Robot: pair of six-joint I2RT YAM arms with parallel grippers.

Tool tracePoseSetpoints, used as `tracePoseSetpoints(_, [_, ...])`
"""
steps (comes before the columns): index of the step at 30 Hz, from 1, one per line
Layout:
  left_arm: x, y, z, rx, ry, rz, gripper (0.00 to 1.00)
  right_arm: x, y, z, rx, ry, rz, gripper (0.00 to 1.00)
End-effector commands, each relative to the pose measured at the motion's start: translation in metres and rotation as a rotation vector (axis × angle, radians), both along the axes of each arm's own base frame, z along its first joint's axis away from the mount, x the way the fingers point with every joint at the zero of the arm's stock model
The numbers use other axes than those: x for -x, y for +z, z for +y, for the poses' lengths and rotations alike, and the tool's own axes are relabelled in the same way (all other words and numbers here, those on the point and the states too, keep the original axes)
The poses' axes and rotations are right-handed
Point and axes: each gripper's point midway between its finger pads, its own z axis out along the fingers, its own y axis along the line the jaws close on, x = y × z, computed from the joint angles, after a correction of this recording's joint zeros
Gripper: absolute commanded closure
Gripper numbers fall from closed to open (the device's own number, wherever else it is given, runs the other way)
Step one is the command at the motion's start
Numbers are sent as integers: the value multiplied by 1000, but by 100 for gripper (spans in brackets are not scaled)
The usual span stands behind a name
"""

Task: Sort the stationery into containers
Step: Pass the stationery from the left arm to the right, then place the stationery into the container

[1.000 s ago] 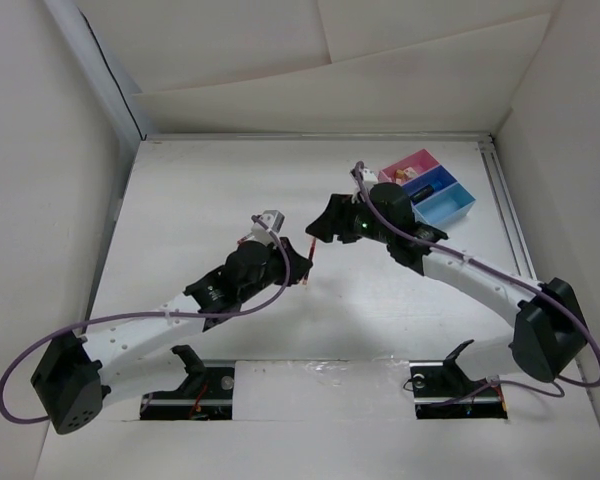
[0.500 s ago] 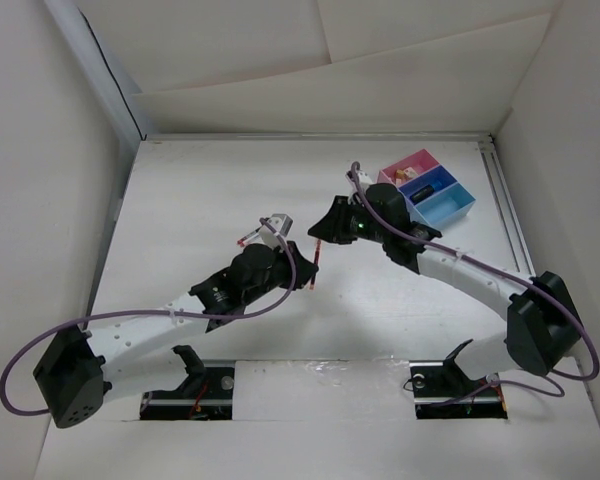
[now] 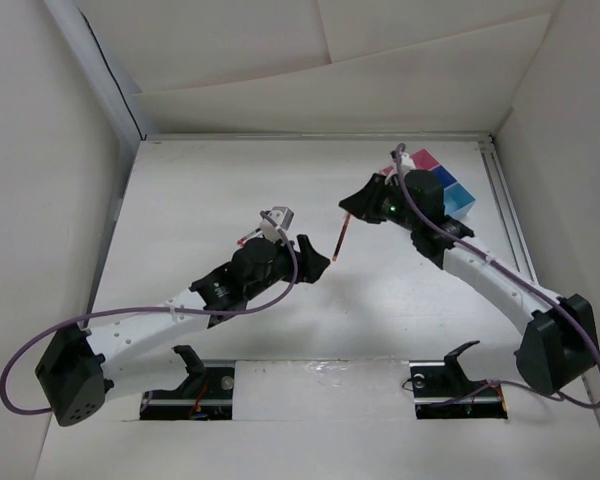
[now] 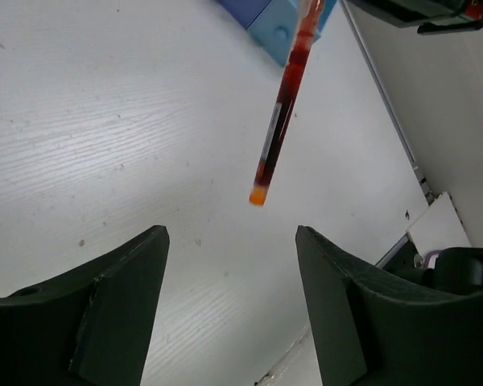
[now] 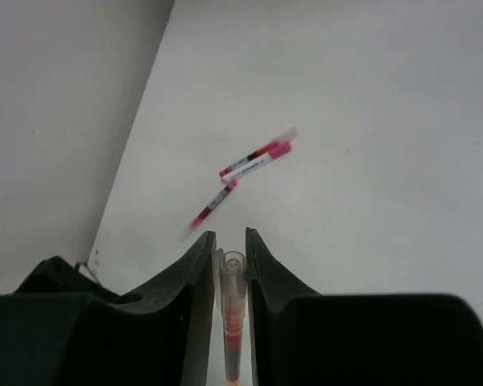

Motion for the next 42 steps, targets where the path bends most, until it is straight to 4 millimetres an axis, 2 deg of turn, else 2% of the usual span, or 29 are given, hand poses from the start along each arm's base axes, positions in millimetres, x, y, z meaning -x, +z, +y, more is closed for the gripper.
tracePoseSetpoints(1, [-9,50,-2,76,19,-103,39,-18,29,-36,-16,-103,-93,100])
tracePoseSetpoints(2, [-8,51,-1,76,19,-103,36,-20,30,-48,-2,-132,-94,100])
tracePoseSetpoints(3, [-9,55,2,81,32,-111,35,-31,32,-66,2,-188,-94,100])
tracePoseSetpoints(6, [-8,65,11,95,56,-130,35,-42,43,-101,2,-283,-112,100])
tracePoseSetpoints(7, [-6,66,16,102,67,-138,35,-52,46,-131,13,-384,-121,100])
tracePoseSetpoints(8, [-4,65,18,110,70,-132,35,-57,52,-149,20,-448,-130,100])
tracePoseSetpoints(9, [-4,63,20,108,78,-133,35,-60,57,-167,28,-513,-137,100])
tracePoseSetpoints(10, [-4,56,24,97,93,-130,35,-69,54,-206,48,-662,-127,100])
tracePoseSetpoints(12, [-2,51,26,94,96,-116,35,-74,64,-243,37,-826,-124,100])
tracePoseSetpoints(13, [-2,38,29,78,108,-95,35,-76,59,-259,48,-896,-96,100])
tracePoseSetpoints(14, [-3,33,31,73,121,-86,35,-76,56,-289,64,-1019,-82,100])
tracePoseSetpoints(15, [-3,28,33,63,130,-82,35,-78,60,-301,59,-1072,-77,100])
tracePoseSetpoints(17, [-6,18,40,41,167,-68,35,-79,55,-329,54,-1190,-54,100])
tracePoseSetpoints(18, [-6,10,43,30,184,-47,35,-79,52,-333,57,-1216,-47,100])
tracePoseSetpoints(19, [-7,11,44,38,197,-41,35,-81,51,-338,53,-1246,-44,100])
tracePoseSetpoints(22, [-8,-4,50,5,230,-23,35,-77,44,-366,68,-1387,-33,100])
tracePoseSetpoints(23, [-8,-4,50,5,230,-23,35,-81,35,-367,68,-1402,-13,100])
tracePoseSetpoints(29, [-12,-6,55,-9,260,-28,36,-100,18,-390,133,-1496,22,100])
tracePoseSetpoints(31, [-13,-8,59,-24,283,-29,36,-104,9,-392,153,-1509,38,100])
tracePoseSetpoints(32, [-14,-12,62,-34,292,-27,36,-106,-3,-394,172,-1521,68,100])
tracePoseSetpoints(37, [-16,-12,66,-32,316,-38,36,-110,-13,-402,206,-1559,82,100])
tracePoseSetpoints(41, [-19,-12,72,-46,345,-53,36,-115,-19,-384,248,-1536,83,100])
tracePoseSetpoints(42, [-19,-16,75,-56,360,-41,36,-116,-23,-379,265,-1536,83,96])
